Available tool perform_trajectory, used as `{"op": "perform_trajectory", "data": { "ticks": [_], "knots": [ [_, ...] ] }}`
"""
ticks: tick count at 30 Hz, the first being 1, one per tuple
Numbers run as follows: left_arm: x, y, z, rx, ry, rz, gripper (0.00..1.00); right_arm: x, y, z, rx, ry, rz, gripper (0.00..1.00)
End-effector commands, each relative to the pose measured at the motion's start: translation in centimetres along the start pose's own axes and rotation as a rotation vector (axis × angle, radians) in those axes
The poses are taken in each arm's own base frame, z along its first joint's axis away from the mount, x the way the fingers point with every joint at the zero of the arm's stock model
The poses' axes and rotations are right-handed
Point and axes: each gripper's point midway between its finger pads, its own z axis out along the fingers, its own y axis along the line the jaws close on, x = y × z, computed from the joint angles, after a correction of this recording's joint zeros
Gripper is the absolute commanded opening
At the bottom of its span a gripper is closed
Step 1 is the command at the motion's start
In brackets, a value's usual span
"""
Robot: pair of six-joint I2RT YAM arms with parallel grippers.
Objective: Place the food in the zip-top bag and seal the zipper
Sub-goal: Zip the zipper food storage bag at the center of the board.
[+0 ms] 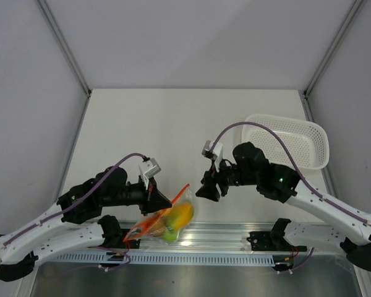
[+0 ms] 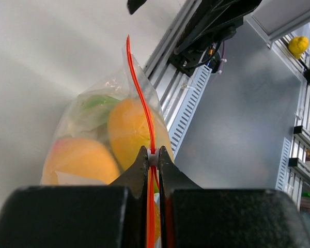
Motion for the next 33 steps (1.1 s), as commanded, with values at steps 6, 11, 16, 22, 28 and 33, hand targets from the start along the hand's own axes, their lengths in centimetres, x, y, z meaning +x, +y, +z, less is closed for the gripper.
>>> {"op": "perform_trajectory", "data": {
  "ticks": [6, 11, 16, 22, 28, 33],
  "knots": [
    [-2.4, -3.0, -0.2, 0.133, -0.047, 0.043, 0.0, -4.0, 3.6, 1.4, -0.259, 0.016, -0.199, 0.65],
    [-2.7, -3.5, 0.1, 0.159, -0.048, 0.048, 0.01, -4.1, 4.5, 2.3, -0.334, 0.071, -0.223, 0.66],
    [-2.8, -3.6, 0.2, 0.164, -0.052, 0.05, 0.01, -3.4, 5.4, 3.4, -0.408, 0.116, -0.225, 0.65],
    [-3.4, -3.4, -0.1, 0.142, -0.076, 0.055, 0.01, -1.1, 6.9, 3.7, -0.48, 0.185, -0.204, 0.59],
    [-3.5, -3.3, -0.3, 0.135, -0.083, 0.056, 0.01, 1.0, 7.5, 4.2, -0.487, 0.234, -0.19, 0.38],
    [-3.5, -3.3, -0.4, 0.131, -0.083, 0.052, 0.01, 1.6, 7.3, 4.6, -0.437, 0.248, -0.212, 0.39]
  ]
}}
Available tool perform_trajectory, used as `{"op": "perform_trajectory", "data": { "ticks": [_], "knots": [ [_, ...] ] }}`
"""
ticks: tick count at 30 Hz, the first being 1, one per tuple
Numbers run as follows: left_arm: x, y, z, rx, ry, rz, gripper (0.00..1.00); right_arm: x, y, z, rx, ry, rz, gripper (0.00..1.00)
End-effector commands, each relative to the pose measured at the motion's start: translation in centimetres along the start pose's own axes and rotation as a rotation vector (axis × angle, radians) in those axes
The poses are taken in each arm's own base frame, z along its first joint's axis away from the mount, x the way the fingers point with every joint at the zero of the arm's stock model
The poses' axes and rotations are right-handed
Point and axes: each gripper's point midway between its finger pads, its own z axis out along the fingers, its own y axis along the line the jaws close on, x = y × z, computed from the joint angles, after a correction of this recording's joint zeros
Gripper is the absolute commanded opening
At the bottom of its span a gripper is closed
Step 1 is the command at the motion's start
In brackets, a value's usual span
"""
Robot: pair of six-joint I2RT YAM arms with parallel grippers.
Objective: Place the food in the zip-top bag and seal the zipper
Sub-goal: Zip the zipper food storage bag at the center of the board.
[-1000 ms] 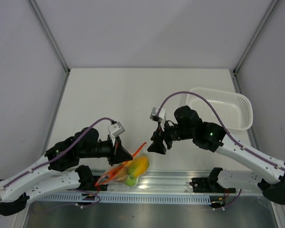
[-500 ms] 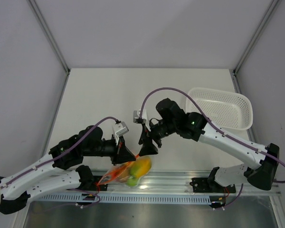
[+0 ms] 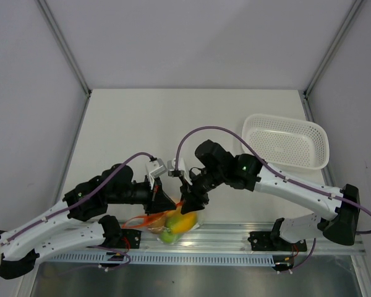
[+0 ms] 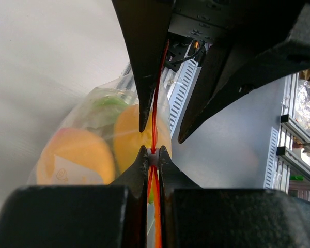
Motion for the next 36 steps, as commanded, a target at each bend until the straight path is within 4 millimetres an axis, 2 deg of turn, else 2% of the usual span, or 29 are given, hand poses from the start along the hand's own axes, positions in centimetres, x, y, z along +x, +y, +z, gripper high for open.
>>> {"op": "perform_trajectory", "data": {
  "ticks": [1, 9, 12, 13, 23, 28, 36],
  "knots": [
    [-3.4, -2.1, -1.3, 0.053, -0.115, 0.056, 0.01, 0.2, -0.2, 0.2, 0.053, 0.008, -0.029, 0.39],
    [-3.2, -2.0, -1.1, 0.056, -0.112, 0.048, 0.01, -0.5, -1.4, -0.1, 0.163, -0.037, -0.044, 0.31],
    [-3.2, -2.1, -1.2, 0.055, -0.112, 0.048, 0.01, -0.7, -2.1, -0.3, 0.209, -0.052, -0.034, 0.05],
    [-3.2, -1.9, -1.2, 0.049, -0.112, 0.047, 0.01, -0.7, -2.9, -0.5, 0.255, -0.052, -0.027, 0.0],
    [-3.0, 0.1, -1.9, -0.071, -0.146, -0.016, 0.01, -0.6, -6.8, -3.0, 0.572, -0.144, 0.151, 0.0],
    [-3.1, 1.1, -2.3, -0.139, -0.167, -0.065, 0.01, 0.9, -9.1, -4.3, 0.761, -0.189, 0.361, 0.0],
    [-2.4, 1.9, -3.0, -0.185, -0.163, -0.093, 0.02, 3.6, -11.3, -6.7, 0.946, -0.258, 0.524, 0.0]
  ]
}}
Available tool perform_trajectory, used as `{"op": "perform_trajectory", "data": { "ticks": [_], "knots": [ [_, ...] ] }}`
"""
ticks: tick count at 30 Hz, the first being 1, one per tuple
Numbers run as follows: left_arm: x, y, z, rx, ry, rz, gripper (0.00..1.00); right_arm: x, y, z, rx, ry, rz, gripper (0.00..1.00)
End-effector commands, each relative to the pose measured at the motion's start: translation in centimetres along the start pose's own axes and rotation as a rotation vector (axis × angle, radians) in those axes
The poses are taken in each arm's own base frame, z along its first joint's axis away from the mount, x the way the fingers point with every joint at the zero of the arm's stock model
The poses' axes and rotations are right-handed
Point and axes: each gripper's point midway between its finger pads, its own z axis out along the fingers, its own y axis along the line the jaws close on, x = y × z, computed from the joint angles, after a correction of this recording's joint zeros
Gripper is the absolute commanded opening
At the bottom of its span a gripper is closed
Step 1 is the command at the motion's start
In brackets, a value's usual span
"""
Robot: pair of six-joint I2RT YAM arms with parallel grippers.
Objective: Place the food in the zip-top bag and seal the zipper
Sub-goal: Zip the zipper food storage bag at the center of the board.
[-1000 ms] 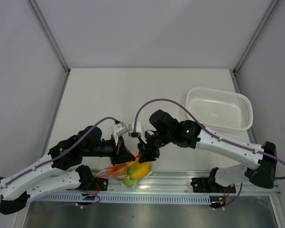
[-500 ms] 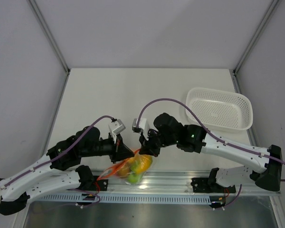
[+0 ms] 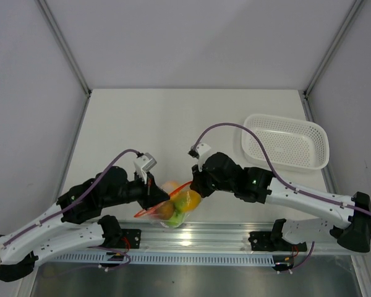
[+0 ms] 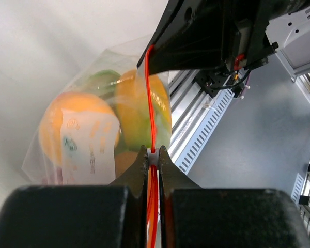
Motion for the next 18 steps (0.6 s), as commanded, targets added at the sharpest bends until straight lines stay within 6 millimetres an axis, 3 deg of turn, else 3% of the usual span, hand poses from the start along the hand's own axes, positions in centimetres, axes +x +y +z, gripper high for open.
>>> {"op": "perform_trajectory", "data": {
  "ticks": [1, 8, 18],
  "knots": [
    [-1.5, -1.3, -2.1, 0.034, -0.06, -0.029, 0.02, -1.1, -4.8, -1.3, 0.215, -0.1, 0.108, 0.0],
    [-1.1, -0.9, -3.9, 0.026, -0.086, -0.051, 0.03, -0.5, -6.7, -2.3, 0.308, -0.103, 0.124, 0.0],
    [0.2, -0.1, -5.8, 0.002, -0.097, -0.111, 0.04, -0.6, -7.2, -2.9, 0.332, -0.099, 0.116, 0.0]
  ]
}}
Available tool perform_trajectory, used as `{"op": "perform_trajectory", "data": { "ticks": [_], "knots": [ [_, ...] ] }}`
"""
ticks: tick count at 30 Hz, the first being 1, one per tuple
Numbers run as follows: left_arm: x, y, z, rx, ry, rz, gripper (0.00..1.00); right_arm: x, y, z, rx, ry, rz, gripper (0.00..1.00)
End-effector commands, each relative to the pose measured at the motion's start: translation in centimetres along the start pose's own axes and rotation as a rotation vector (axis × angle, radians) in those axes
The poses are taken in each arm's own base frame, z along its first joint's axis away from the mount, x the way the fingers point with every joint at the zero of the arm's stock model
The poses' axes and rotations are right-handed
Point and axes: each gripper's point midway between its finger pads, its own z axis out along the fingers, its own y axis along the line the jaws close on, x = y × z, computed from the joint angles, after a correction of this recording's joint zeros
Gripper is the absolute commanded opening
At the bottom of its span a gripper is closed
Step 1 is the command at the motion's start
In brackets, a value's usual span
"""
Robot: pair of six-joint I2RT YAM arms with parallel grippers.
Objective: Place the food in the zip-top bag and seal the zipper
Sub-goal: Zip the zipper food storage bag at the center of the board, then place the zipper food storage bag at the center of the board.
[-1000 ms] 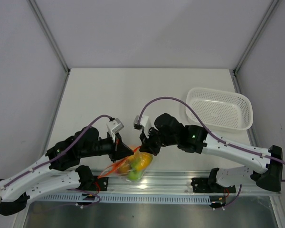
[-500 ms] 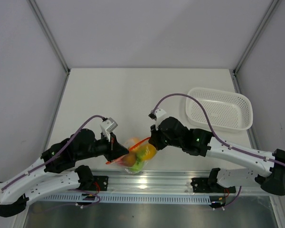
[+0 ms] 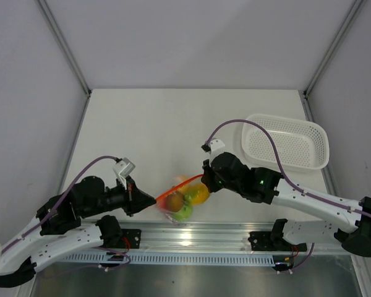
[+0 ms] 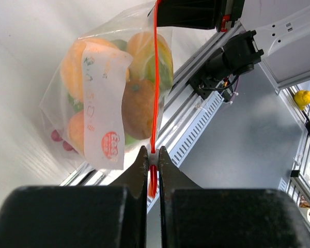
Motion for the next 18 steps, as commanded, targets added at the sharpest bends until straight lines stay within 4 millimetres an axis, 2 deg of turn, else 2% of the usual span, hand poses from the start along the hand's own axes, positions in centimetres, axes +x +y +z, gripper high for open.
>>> {"op": "perform_trajectory", "data": {
  "ticks": [1, 8, 11, 12, 13, 14, 17, 18],
  "knots": [
    [-0.6, -0.4, -1.6, 0.007, -0.032, -0.041, 0.04, -0.8, -2.5, -0.6, 0.113, -0.038, 0.008, 0.0],
    [-0.3, 0.5, -2.7, -0.028, -0.056, -0.058, 0.06, -0.9, -2.3, -0.1, 0.109, -0.026, -0.006, 0.0],
    [-0.6, 1.1, -2.9, -0.056, -0.08, -0.062, 0.15, -1.1, -1.9, 0.0, 0.098, -0.025, -0.012, 0.0],
    [-0.7, 1.1, -3.0, -0.058, -0.087, -0.062, 0.28, -1.2, -1.5, 0.2, 0.084, -0.025, -0.012, 0.0],
    [-0.8, 1.1, -3.0, -0.06, -0.093, -0.063, 0.37, -1.4, -1.2, 0.2, 0.073, -0.027, -0.016, 0.0],
    [-1.1, 1.1, -3.1, -0.06, -0.101, -0.06, 0.54, -1.5, -1.0, 0.3, 0.067, -0.025, -0.02, 0.0],
    [-2.1, 1.0, -3.1, -0.069, -0.127, -0.018, 0.76, -1.7, -0.5, 1.1, 0.056, -0.009, -0.038, 0.0],
    [-2.6, 1.0, -3.3, -0.078, -0.141, 0.0, 0.95, -1.6, -0.4, 1.6, 0.061, 0.004, -0.045, 0.0]
  ]
}}
